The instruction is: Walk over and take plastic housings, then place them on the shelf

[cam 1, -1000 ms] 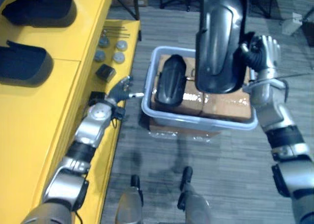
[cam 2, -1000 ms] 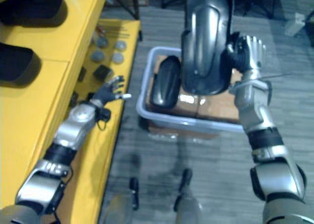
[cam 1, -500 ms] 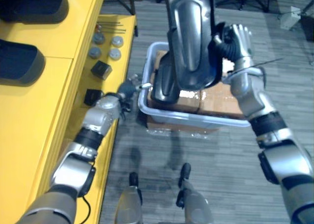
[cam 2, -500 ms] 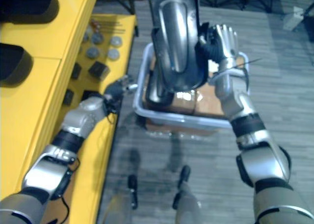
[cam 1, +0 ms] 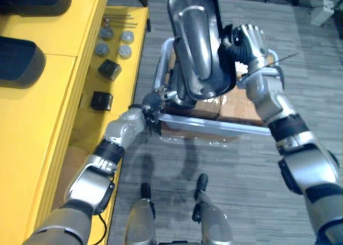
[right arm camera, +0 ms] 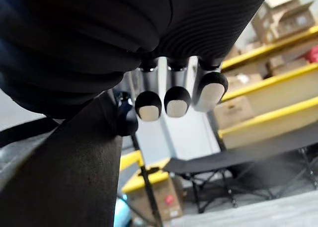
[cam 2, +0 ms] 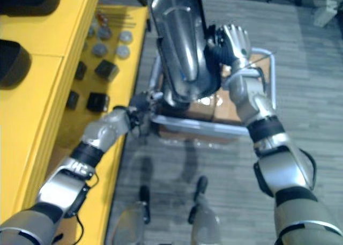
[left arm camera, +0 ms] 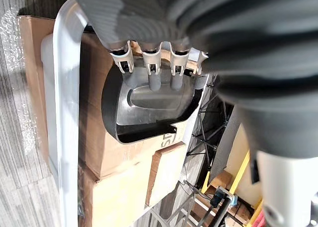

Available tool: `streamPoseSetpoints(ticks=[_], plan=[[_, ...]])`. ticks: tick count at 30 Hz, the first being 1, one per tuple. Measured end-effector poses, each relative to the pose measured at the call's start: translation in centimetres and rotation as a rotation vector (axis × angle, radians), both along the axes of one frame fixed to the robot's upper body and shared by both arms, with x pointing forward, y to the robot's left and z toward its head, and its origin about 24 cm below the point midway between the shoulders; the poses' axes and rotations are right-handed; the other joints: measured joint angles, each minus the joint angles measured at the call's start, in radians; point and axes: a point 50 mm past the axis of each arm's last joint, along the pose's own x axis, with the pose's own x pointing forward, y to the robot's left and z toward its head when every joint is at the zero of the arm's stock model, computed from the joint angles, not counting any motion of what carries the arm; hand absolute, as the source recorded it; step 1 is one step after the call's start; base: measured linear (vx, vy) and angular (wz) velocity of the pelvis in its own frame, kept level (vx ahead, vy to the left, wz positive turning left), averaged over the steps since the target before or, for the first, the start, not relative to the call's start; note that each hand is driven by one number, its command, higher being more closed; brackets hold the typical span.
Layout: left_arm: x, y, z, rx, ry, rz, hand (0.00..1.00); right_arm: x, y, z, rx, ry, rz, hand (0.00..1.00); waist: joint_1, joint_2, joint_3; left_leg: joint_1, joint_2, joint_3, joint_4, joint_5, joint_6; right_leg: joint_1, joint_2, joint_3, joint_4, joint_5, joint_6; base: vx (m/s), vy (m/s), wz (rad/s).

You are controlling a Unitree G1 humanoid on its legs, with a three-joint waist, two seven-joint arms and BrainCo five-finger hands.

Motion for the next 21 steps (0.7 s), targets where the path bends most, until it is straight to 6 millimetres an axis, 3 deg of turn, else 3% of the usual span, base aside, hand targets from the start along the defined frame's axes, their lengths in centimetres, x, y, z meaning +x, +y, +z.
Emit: streamPoseSetpoints(ticks=[9, 21], plan=[[0.2, 0.4, 0.2, 0.027, -0.027, 0.043, 0.0, 0.1, -0.1, -1.1, -0.017, 0.048, 0.004, 1.0, 0.001, 0.0, 0.0, 0.001, 0.0, 0.0, 0.0, 0.0, 0.0, 0.0, 0.0, 0.0, 0.0, 0.0, 0.0, 0.0, 0.0, 0.0], [0.4, 1.4, 0.9, 0.003, -0.051, 0.086, 0.0, -0.3, -0.9, -5.0, -0.052, 0.189, 0.014, 1.0, 0.0, 0.0, 0.0, 0.006, 0.001, 0.0, -0.001, 0.0, 0.0, 0.005, 0.001, 0.001, 0.0, 0.0, 0.0, 0.0, 0.0, 0.0]])
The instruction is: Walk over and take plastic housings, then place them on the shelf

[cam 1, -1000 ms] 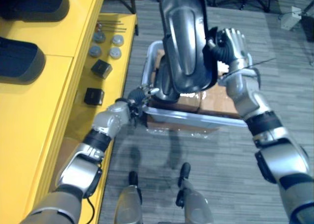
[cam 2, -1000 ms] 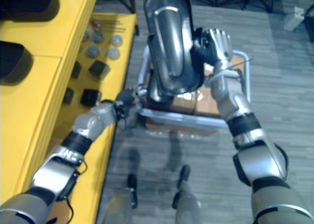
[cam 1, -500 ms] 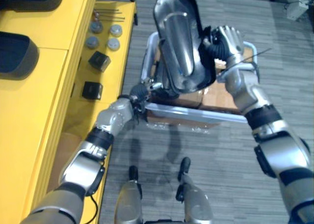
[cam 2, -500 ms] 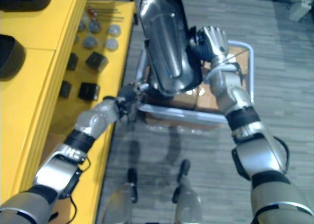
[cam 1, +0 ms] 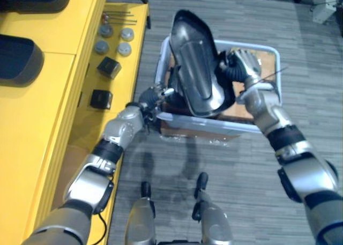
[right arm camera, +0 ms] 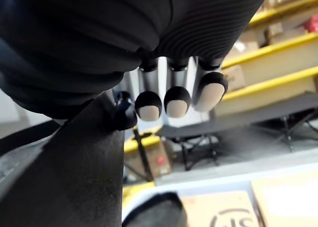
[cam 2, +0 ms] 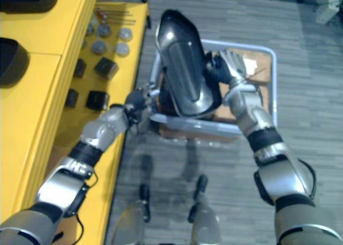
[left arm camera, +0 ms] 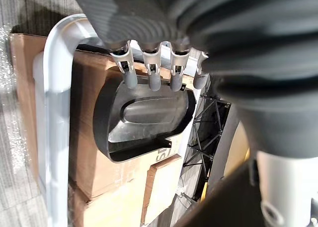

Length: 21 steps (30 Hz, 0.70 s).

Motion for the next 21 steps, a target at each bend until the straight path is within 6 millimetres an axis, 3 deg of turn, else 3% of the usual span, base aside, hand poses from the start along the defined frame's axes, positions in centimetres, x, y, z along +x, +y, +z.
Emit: streamPoseSetpoints(ticks=[12, 21], plan=[[0.0, -0.1, -0.1, 0.039, -0.005, -0.011, 0.0, -0.3, 1.0, -1.0, -0.041, 0.007, 0.065, 1.0, 0.002, -0.001, 0.0, 0.01, 0.0, -0.007, -0.006, 0.004, -0.001, 0.011, 0.001, -0.003, -0.001, 0.0, 0.0, 0.0, -0.001, 0.0], [-0.1, -0.2, -2.2, 0.16, 0.045, -0.013, 0.0, -0.3, 2.0, -1.3, -0.018, 0.004, 0.088, 1.0, 0.004, -0.003, -0.002, 0.011, -0.001, -0.019, -0.022, 0.016, -0.004, 0.011, 0.003, -0.007, -0.001, 0.0, 0.0, 0.0, -0.003, 0.02]])
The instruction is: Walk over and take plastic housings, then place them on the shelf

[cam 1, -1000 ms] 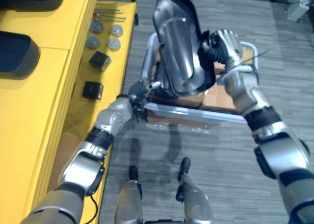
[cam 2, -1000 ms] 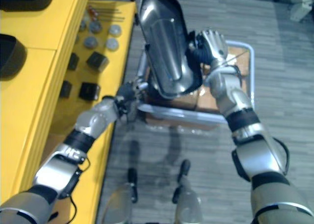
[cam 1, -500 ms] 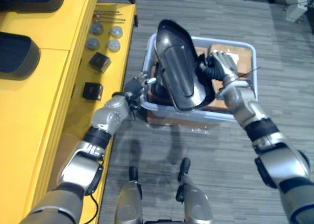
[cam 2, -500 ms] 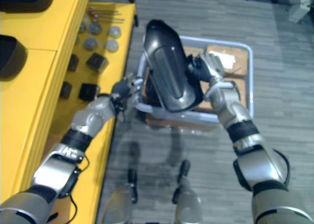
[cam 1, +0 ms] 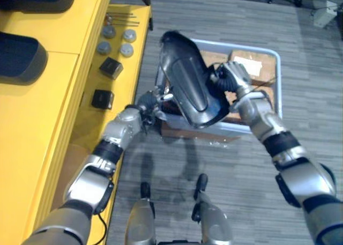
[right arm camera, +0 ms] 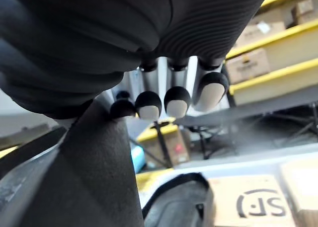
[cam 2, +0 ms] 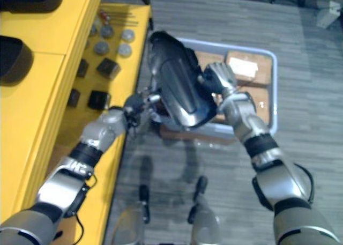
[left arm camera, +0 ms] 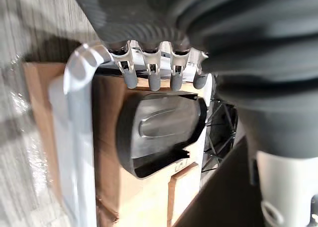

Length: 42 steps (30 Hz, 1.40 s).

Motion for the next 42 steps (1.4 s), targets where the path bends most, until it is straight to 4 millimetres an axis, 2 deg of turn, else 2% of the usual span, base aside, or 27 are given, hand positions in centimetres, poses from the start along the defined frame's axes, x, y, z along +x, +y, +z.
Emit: streamPoseSetpoints(ticks=[9, 19, 29, 30, 35, 38, 42], plan=[[-0.1, -0.1, -0.3, 0.019, -0.025, -0.024, 0.0, 0.0, 0.5, -0.1, 0.008, 0.003, 0.012, 1.0, 0.001, -0.001, 0.0, 0.002, 0.0, -0.004, -0.013, 0.013, -0.002, 0.0, 0.0, -0.001, 0.0, 0.0, 0.0, 0.0, -0.001, 0.01], [-0.4, -1.7, -0.8, -0.004, -0.057, -0.062, 0.0, -0.1, 2.4, -1.0, 0.0, 0.026, 0.073, 1.0, 0.0, -0.004, -0.002, 0.017, -0.002, -0.006, -0.053, 0.037, -0.006, 0.0, 0.001, -0.004, 0.0, 0.0, 0.0, 0.0, -0.002, 0.01], [-1.3, -2.0, -3.1, 0.0, -0.033, -0.023, 0.0, -0.2, 4.1, -2.4, 0.062, 0.057, 0.099, 1.0, 0.005, -0.014, -0.008, 0.018, -0.002, -0.015, -0.07, 0.051, -0.007, 0.001, 0.0, -0.018, 0.0, 0.0, 0.0, 0.0, -0.002, 0.03], [-1.3, -2.1, -3.2, -0.004, -0.036, -0.008, 1.0, -0.2, 4.3, -2.6, 0.084, 0.063, 0.101, 1.0, 0.006, -0.014, -0.008, 0.018, -0.002, -0.018, -0.076, 0.055, -0.008, 0.001, 0.0, -0.022, 0.0, 0.0, 0.0, 0.0, -0.008, 0.08], [-1.2, -2.2, -2.8, -0.07, -0.088, 0.047, 1.0, -0.2, 4.8, -3.1, 0.167, 0.068, 0.086, 1.0, 0.017, -0.014, -0.008, 0.02, -0.002, -0.026, -0.084, 0.065, -0.01, 0.002, 0.001, -0.027, 0.0, 0.0, 0.0, -0.01, -0.008, 0.04], [-1.1, -2.1, -2.1, -0.171, -0.13, 0.099, 1.0, -0.4, 5.0, -3.9, 0.23, 0.088, 0.075, 1.0, 0.026, -0.014, -0.008, 0.027, -0.002, -0.026, -0.087, 0.068, -0.011, 0.008, 0.001, -0.027, 0.0, 0.0, 0.0, 0.0, 0.0, 0.0], [-1.2, -1.7, -2.4, -0.236, -0.121, 0.174, 1.0, -0.8, 5.7, -4.5, 0.284, 0.092, 0.084, 1.0, 0.025, -0.014, -0.008, 0.042, -0.002, -0.028, -0.1, 0.074, -0.012, 0.019, 0.001, -0.029, -0.001, -0.002, -0.001, 0.0, 0.0, 0.0]])
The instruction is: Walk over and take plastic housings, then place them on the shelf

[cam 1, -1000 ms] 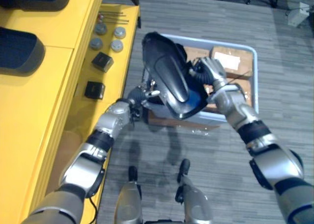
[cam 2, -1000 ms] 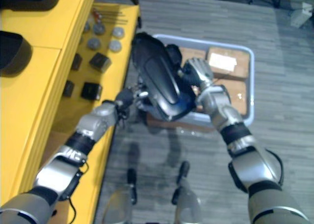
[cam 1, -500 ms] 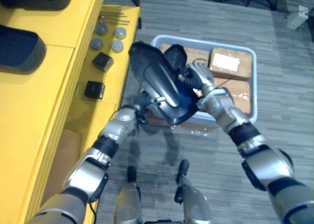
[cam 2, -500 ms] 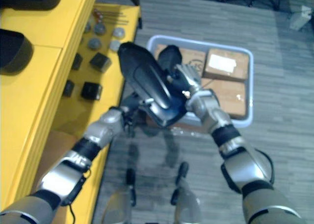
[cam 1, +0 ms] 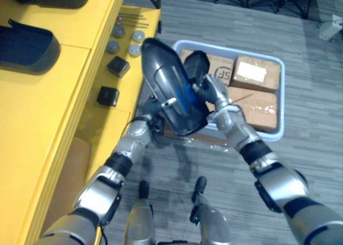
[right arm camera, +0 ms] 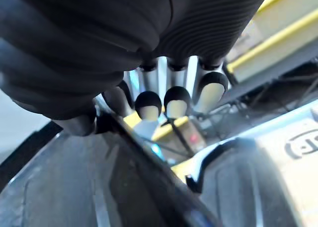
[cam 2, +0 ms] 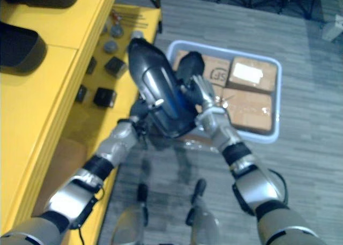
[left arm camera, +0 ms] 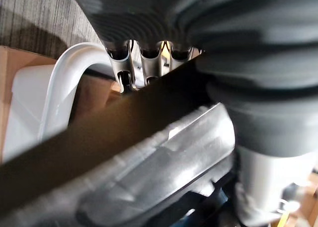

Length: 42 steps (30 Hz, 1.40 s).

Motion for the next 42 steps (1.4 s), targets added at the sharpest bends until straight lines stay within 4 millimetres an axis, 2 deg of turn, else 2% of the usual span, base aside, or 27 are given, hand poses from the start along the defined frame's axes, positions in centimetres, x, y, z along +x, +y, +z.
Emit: streamPoseSetpoints(ticks=[8, 14, 18, 27, 33, 34, 37, 42], plan=[[-0.4, 0.7, -0.4, -0.081, -0.008, 0.088, 1.0, -1.1, 1.3, -0.7, 0.104, 0.007, 0.022, 1.0, -0.006, -0.003, -0.002, 0.011, 0.001, 0.002, -0.022, 0.009, -0.002, 0.001, 0.0, -0.001, 0.0, -0.005, -0.002, 0.0, 0.0, 0.0], [-0.5, 0.6, 0.2, -0.072, -0.035, 0.099, 1.0, -1.7, 1.5, -0.9, 0.146, -0.029, 0.017, 1.0, -0.011, -0.028, -0.017, 0.024, 0.002, 0.014, -0.033, 0.01, -0.003, 0.001, -0.001, 0.003, 0.0, -0.005, -0.002, 0.01, 0.003, -0.03], [-0.6, 0.5, 0.8, -0.051, -0.063, 0.119, 1.0, -1.8, 1.6, -0.5, 0.158, -0.052, 0.016, 1.0, -0.019, -0.029, -0.017, 0.029, 0.003, 0.019, -0.034, 0.01, -0.003, 0.002, -0.001, 0.006, 0.0, -0.005, -0.002, 0.0, 0.002, -0.03], [-0.7, 0.2, 0.8, 0.04, -0.066, 0.113, 1.0, -2.2, 1.0, -1.6, 0.155, -0.029, 0.003, 1.0, -0.029, -0.029, -0.017, 0.046, 0.01, 0.03, -0.034, 0.009, -0.004, 0.009, -0.002, 0.015, 0.0, -0.007, -0.005, 0.0, 0.003, -0.04], [-0.7, 0.1, 1.5, 0.189, -0.136, 0.12, 1.0, -2.4, 0.4, -2.4, 0.145, -0.009, -0.011, 1.0, -0.029, -0.029, -0.017, 0.046, 0.012, 0.03, -0.033, 0.009, -0.004, 0.008, -0.001, 0.015, 0.0, -0.008, -0.006, 0.0, 0.0, 0.0], [-0.8, 0.1, 2.0, 0.273, -0.182, 0.146, 1.0, -2.4, 0.3, -2.9, 0.14, 0.008, -0.016, 0.0, -0.029, -0.029, -0.017, 0.045, 0.011, 0.03, -0.033, 0.009, -0.004, 0.006, -0.001, 0.015, 0.0, -0.008, -0.006, 0.0, 0.0, 0.0], [-1.1, 0.4, 3.5, 0.39, -0.287, 0.173, 1.0, -2.5, 0.6, -3.4, 0.141, 0.031, -0.002, 0.0, -0.03, -0.028, -0.017, 0.044, 0.012, 0.033, -0.033, 0.009, -0.005, 0.0, -0.001, 0.022, 0.0, -0.008, -0.006, 0.02, -0.011, -0.06], [-1.4, 0.2, 5.0, 0.408, -0.367, 0.205, 1.0, -2.5, 0.9, -3.8, 0.194, 0.106, 0.038, 0.0, -0.028, -0.027, -0.017, 0.044, 0.011, 0.035, -0.033, 0.008, -0.005, -0.001, -0.002, 0.024, 0.0, -0.008, -0.006, 0.0, -0.001, -0.01]])
